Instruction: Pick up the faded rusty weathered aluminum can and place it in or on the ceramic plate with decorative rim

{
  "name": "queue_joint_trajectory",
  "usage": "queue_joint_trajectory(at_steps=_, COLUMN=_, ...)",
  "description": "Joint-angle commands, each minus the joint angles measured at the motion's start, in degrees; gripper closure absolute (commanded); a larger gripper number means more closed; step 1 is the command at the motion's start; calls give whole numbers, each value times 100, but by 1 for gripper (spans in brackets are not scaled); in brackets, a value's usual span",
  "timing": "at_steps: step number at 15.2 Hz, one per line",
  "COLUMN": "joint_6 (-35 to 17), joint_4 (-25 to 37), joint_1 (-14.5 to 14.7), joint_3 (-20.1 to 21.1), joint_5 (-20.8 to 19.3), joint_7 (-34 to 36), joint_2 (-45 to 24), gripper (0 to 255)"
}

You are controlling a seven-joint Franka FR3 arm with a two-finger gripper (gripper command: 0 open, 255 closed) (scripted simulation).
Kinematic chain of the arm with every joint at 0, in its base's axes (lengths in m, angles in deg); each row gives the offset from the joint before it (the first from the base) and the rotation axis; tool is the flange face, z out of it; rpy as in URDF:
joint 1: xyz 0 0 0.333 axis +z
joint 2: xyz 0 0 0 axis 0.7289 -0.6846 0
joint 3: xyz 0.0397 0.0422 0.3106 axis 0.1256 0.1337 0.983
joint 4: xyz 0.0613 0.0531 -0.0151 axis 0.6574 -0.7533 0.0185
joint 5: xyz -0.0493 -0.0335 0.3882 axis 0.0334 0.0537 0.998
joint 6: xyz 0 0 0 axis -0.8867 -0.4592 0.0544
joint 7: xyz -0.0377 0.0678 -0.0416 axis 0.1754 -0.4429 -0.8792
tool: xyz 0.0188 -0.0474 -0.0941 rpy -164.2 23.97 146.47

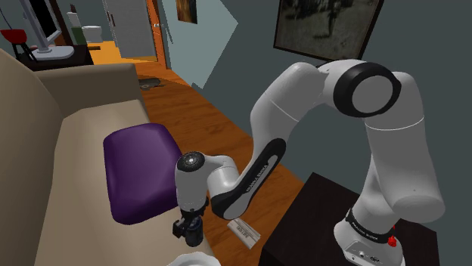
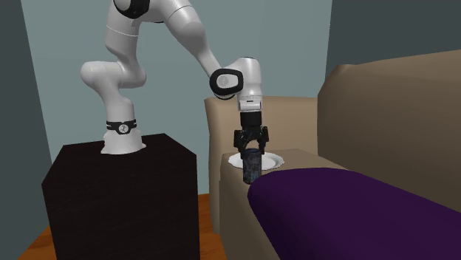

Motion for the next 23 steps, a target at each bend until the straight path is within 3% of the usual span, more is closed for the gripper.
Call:
queue_joint_trajectory(at_steps=1, joint_6=-73, joint_4=26, joint_1=31, joint_3=-52, joint_5=-62, joint_7=41, joint_2=-98, gripper=0)
queue_joint_trajectory(at_steps=8, joint_6=-72, joint_4=26, joint_1=31, joint_3=-52, joint_5=-61, joint_7=41, joint_2=-97, gripper=0)
queue_joint_trajectory(at_steps=9, joint_6=-72, joint_4=26, joint_1=31, joint_3=-52, joint_5=-61, joint_7=41, joint_2=-97, gripper=255)
queue_joint_trajectory(at_steps=18, joint_6=-73, joint_4=26, joint_1=31, joint_3=-53, joint_5=-62, joint_7=41, joint_2=-98, gripper=255)
queue_joint_trajectory(at_steps=23, joint_6=180, joint_4=-30, joint_1=-94, joint_3=118, joint_5=150, joint_7=-130, joint_2=222, gripper=255)
